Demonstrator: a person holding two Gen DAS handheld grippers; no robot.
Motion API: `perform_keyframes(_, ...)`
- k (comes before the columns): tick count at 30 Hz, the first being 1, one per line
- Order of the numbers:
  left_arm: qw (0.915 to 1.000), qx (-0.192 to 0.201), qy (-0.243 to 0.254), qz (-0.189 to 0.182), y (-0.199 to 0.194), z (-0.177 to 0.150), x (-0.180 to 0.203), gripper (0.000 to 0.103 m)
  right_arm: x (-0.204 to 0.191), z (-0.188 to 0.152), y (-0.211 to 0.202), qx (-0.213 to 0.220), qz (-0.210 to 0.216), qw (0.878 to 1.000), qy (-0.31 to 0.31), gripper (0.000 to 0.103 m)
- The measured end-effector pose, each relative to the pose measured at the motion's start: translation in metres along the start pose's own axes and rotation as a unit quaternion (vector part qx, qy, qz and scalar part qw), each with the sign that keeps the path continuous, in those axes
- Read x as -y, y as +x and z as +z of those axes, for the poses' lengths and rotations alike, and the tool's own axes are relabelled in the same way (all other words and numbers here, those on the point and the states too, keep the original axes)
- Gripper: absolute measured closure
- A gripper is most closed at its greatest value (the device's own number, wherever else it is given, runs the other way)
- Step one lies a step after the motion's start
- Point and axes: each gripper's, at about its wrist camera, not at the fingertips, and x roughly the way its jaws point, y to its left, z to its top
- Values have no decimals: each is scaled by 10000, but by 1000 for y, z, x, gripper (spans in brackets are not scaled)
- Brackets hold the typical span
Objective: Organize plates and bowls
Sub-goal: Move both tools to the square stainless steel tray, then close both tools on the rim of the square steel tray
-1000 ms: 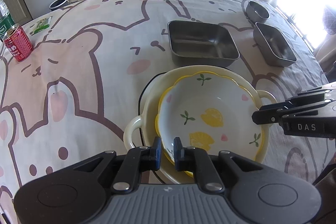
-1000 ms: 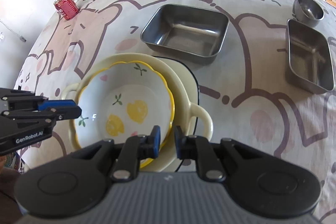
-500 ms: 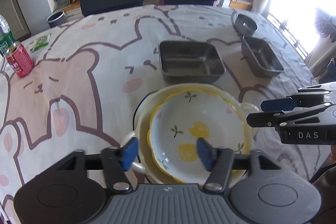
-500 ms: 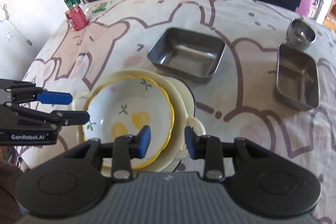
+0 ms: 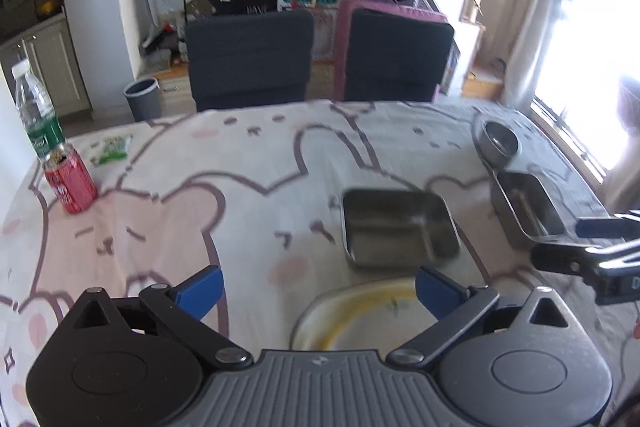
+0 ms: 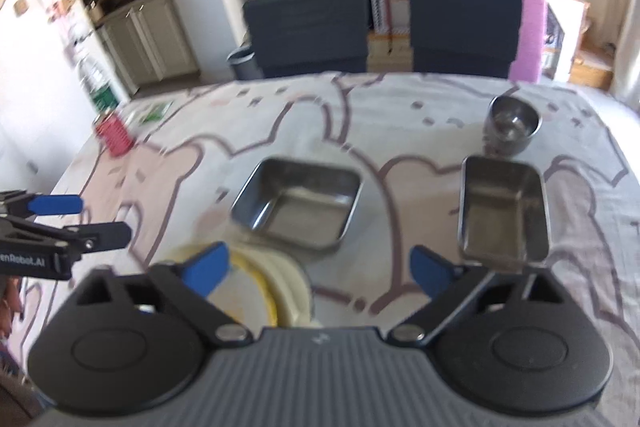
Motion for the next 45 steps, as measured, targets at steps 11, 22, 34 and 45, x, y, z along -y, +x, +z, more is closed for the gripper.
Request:
perform_keyframes(11, 9994, 57, -251, 247, 59, 33, 0, 0, 22, 25, 45, 183, -304, 9980, 519, 0)
perform_keyframes(22, 9989, -437, -95, 158, 115, 46, 18, 38, 43, 46, 104, -640, -289, 9915, 1099, 33)
perform_keyframes(34, 9957, -896, -80, 202, 153, 44, 26, 80, 32, 45, 146, -1079, -98, 9891, 998, 71)
perform_keyframes(45, 9919, -1252, 28, 204, 165, 39, 31, 90, 25, 43, 157, -1164, -229, 9892, 864, 85)
